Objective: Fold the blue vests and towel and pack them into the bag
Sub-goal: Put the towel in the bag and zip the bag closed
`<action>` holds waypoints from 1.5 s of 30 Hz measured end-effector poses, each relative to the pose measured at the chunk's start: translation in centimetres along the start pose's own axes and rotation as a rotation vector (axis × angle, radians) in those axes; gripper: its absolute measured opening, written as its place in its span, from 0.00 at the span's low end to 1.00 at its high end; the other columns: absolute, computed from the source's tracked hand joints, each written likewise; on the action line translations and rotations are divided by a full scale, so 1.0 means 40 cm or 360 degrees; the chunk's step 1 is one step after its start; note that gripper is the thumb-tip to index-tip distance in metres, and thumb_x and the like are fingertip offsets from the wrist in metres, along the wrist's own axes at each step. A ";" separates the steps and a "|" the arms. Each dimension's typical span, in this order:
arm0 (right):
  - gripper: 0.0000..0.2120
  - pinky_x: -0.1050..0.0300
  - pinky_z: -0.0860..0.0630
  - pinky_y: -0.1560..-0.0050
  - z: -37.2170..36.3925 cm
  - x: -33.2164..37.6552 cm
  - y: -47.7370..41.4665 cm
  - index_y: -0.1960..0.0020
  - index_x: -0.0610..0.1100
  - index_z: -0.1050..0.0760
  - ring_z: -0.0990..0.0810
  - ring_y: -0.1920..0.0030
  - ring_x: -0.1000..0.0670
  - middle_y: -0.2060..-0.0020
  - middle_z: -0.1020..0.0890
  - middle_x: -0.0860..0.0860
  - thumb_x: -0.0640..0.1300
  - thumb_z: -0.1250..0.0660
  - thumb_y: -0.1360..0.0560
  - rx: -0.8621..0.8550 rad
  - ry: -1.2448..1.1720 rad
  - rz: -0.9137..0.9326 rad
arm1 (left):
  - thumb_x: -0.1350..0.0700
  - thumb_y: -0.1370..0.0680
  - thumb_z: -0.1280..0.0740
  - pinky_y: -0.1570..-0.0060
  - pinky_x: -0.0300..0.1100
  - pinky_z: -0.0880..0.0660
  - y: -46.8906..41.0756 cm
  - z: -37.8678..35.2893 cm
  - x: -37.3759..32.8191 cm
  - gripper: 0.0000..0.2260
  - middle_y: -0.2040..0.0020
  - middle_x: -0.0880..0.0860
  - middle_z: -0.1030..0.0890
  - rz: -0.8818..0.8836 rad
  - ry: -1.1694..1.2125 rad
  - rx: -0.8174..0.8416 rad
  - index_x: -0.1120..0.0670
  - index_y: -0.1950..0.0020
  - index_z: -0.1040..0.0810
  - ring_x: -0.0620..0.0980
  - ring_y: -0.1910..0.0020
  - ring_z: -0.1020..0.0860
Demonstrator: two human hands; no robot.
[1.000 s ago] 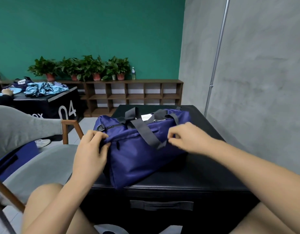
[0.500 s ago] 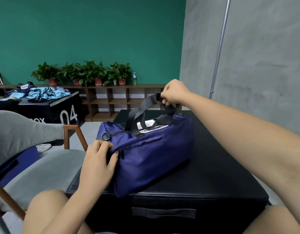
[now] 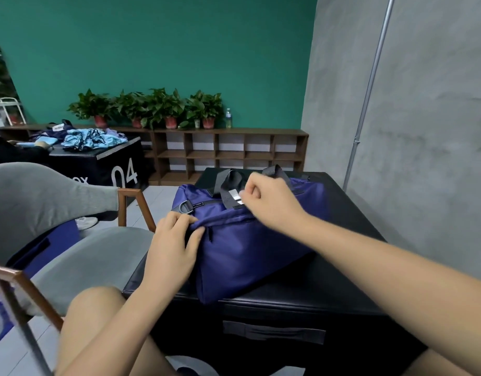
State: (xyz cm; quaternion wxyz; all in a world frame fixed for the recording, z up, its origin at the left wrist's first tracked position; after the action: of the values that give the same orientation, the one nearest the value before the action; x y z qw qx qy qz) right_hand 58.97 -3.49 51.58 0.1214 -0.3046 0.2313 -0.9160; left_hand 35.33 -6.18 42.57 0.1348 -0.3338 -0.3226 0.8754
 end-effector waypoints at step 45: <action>0.16 0.51 0.23 0.56 0.131 -0.572 0.081 0.52 0.52 0.25 0.17 0.58 0.47 0.62 0.16 0.51 0.63 0.25 0.25 -0.0324 -0.0038 -0.0849 | 0.58 0.23 0.23 0.51 0.27 0.32 0.073 0.046 -0.042 0.16 0.45 0.45 0.27 0.0068 0.0239 -0.0273 0.47 0.39 0.21 0.41 0.49 0.23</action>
State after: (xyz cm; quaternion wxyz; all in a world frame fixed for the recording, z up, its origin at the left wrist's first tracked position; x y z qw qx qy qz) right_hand 80.43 0.18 42.19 -0.1523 -0.3761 0.2324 -0.8839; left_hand 35.30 -10.01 42.54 0.1106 -0.4155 -0.3781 0.8199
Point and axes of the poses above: each hand's wrist, its own y-axis away from the middle knuckle, its own z-axis out of the back of the hand, x = y × z, the point moved 4 cm from there along -y, towards the middle knuckle
